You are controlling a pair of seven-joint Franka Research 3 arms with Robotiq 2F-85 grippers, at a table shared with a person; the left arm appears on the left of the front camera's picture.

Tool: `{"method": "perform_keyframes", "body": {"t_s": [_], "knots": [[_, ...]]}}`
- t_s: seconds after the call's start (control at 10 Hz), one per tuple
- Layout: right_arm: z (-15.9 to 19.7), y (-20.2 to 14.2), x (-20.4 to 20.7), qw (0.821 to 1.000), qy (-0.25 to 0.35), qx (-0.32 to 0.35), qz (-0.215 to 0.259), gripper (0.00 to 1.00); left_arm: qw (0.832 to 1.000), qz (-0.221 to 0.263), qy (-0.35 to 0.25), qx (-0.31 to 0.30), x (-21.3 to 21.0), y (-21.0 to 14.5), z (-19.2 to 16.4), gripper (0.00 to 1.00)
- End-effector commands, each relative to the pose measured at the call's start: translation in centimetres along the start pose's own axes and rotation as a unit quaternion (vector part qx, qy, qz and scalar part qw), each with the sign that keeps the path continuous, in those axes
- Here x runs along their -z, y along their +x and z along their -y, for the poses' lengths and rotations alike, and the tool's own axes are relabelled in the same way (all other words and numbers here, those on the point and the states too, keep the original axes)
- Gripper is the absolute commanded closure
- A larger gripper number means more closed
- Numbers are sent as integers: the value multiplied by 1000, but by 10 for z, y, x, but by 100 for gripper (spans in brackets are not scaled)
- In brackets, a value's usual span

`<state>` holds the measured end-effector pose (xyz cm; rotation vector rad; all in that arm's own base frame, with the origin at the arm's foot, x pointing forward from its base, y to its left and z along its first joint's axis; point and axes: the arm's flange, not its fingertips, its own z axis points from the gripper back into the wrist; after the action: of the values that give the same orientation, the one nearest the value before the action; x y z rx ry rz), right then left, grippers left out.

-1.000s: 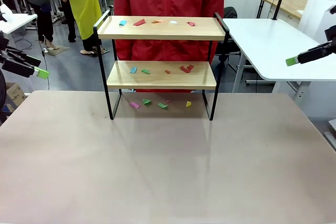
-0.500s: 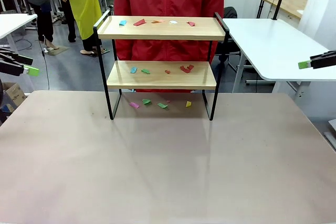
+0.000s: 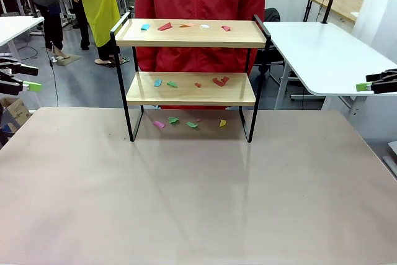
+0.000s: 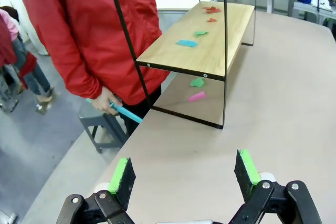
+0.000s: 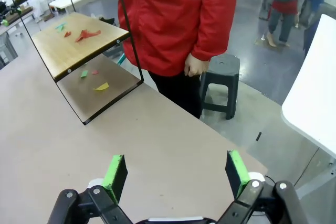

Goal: Clean the shelf.
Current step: Pick up the Duster handed by the human.

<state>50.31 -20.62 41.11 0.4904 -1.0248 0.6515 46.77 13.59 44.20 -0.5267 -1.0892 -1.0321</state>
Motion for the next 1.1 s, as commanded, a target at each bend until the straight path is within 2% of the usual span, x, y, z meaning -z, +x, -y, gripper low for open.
{"method": "perform_keyframes", "body": {"t_s": [0.0,0.6,1.0], "knots": [[15,0,-7,999,0,-14,28,0,999,39,-11,10,-6,-9,-16,0],[23,18,-27,997,13,-16,74,0,992,111,-44,51,-21,-5,-21,0],[27,23,-27,996,12,-17,83,0,988,130,-53,66,-21,-6,-20,0]]}}
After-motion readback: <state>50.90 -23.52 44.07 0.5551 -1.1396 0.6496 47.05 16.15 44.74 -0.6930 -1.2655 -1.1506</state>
